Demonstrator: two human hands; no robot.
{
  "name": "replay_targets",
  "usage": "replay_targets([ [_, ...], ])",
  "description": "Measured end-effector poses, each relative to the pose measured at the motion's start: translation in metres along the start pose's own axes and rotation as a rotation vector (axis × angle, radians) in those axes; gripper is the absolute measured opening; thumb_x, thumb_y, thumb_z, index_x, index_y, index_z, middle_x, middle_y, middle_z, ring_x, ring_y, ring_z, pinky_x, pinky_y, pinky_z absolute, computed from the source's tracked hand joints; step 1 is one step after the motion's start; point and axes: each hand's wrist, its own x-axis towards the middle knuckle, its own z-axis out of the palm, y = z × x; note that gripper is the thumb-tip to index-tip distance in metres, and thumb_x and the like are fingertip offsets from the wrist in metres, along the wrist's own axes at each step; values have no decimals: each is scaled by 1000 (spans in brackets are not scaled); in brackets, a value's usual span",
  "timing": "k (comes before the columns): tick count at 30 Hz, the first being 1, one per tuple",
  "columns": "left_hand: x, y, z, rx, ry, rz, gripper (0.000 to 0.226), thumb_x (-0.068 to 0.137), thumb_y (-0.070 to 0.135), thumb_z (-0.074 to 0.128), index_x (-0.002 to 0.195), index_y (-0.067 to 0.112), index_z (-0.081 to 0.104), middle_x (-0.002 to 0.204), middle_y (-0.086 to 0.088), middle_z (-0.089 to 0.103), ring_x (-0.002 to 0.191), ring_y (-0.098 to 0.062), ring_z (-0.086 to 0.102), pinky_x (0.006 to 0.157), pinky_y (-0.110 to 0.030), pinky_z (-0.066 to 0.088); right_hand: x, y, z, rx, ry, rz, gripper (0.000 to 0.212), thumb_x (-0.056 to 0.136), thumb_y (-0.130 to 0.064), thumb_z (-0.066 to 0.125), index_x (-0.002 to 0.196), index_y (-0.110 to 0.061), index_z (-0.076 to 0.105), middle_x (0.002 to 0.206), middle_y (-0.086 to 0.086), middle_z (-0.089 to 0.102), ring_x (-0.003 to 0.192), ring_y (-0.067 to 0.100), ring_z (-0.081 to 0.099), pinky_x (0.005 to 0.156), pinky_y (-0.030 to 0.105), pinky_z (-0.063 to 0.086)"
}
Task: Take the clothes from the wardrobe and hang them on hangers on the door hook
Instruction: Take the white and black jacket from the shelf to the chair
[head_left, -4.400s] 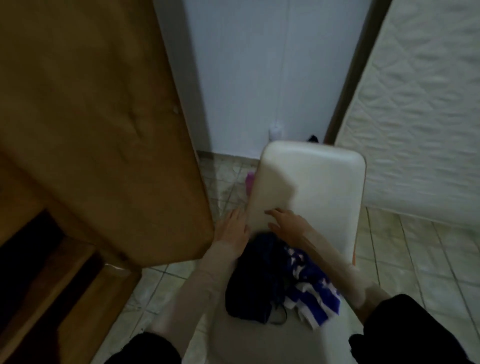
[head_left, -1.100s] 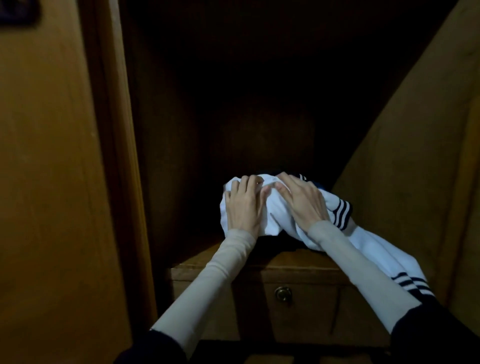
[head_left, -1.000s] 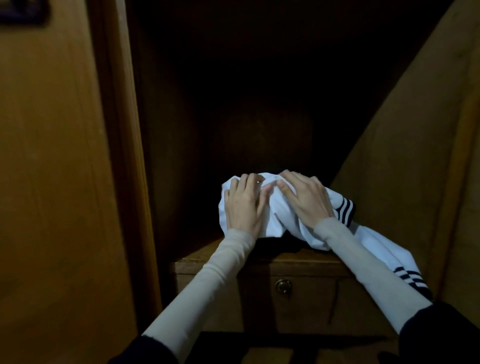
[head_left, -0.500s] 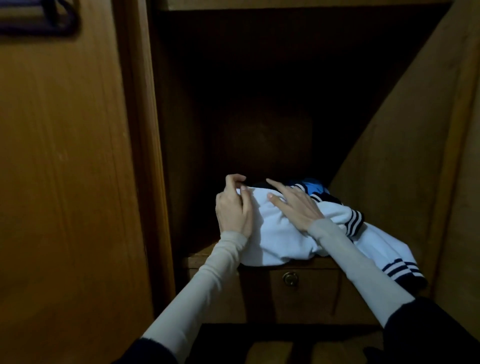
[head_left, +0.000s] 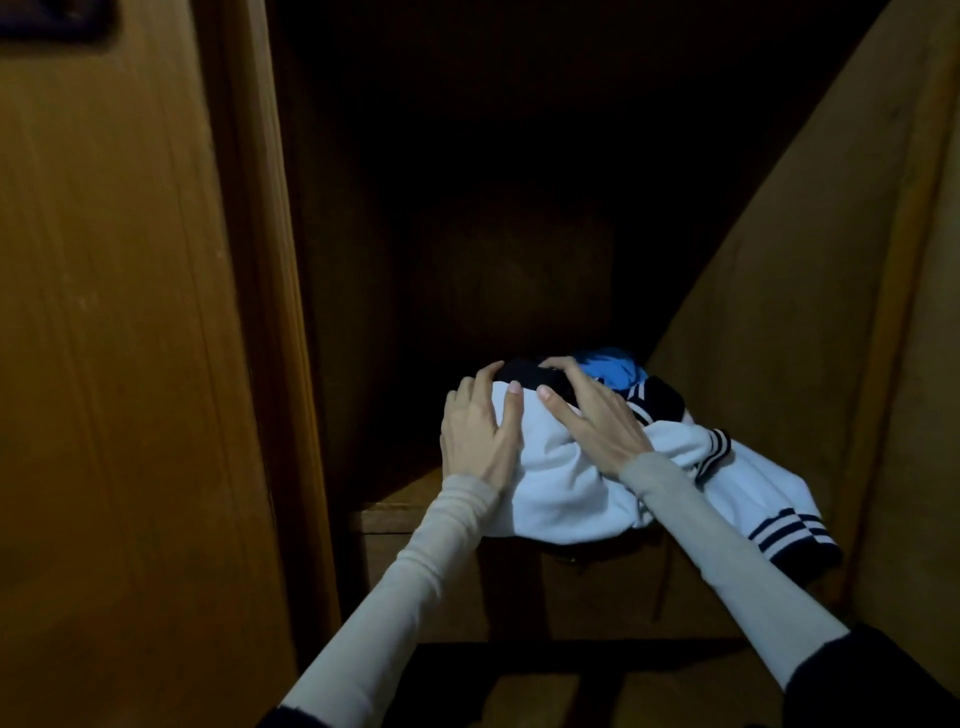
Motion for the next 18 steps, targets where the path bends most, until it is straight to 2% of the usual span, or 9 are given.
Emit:
replay_targets([
  [2, -4, -1, 3, 26, 36, 19, 63, 84, 55, 19, 119, 15, 53, 107, -6, 57, 98, -20, 51, 81, -24, 33, -5, 0, 4, 10, 20, -2, 52, 85, -63, 26, 127, -36, 39, 129, -3, 51, 119, 18, 47, 102, 44, 36],
  [5, -8, -2, 6, 59, 68, 27, 58, 87, 51, 20, 114, 13, 53, 104, -7, 56, 94, -20, 51, 78, -22, 32, -7, -5, 6, -43, 86, -24, 56, 86, -61, 24, 127, -29, 45, 125, -4, 53, 117, 16, 48, 102, 38, 34],
  [8, -8, 0, 4, 63, 67, 27, 56, 89, 50, 21, 112, 10, 53, 102, -9, 55, 92, -21, 51, 76, -25, 36, -7, -9, 6, -109, 135, -39, 50, 88, -53, 28, 119, -20, 50, 115, 0, 57, 109, 19, 51, 91, 33, 35],
  [11, -10, 5, -2, 55, 85, 69, 51, 91, 45, 24, 109, 8, 54, 96, -10, 55, 86, -23, 51, 74, -34, 43, -14, -16, 3, -135, 198, -71, 51, 89, -53, 28, 112, -16, 53, 106, 2, 60, 101, 19, 54, 80, 28, 36],
  [14, -14, 11, -10, 27, 108, 118, 44, 93, 42, 28, 106, 9, 54, 93, -8, 55, 83, -22, 52, 72, -37, 45, -23, -27, -2, -176, 297, -115, 51, 89, -51, 27, 106, -13, 56, 98, 4, 62, 92, 21, 58, 75, 29, 40],
  [18, -21, 21, -26, -16, 136, 155, 41, 94, 39, 31, 103, 8, 55, 92, -7, 57, 82, -22, 54, 72, -37, 45, -35, -46, -7, -245, 384, -131, 46, 90, -47, 30, 104, -13, 58, 94, 4, 63, 90, 23, 60, 75, 34, 45],
])
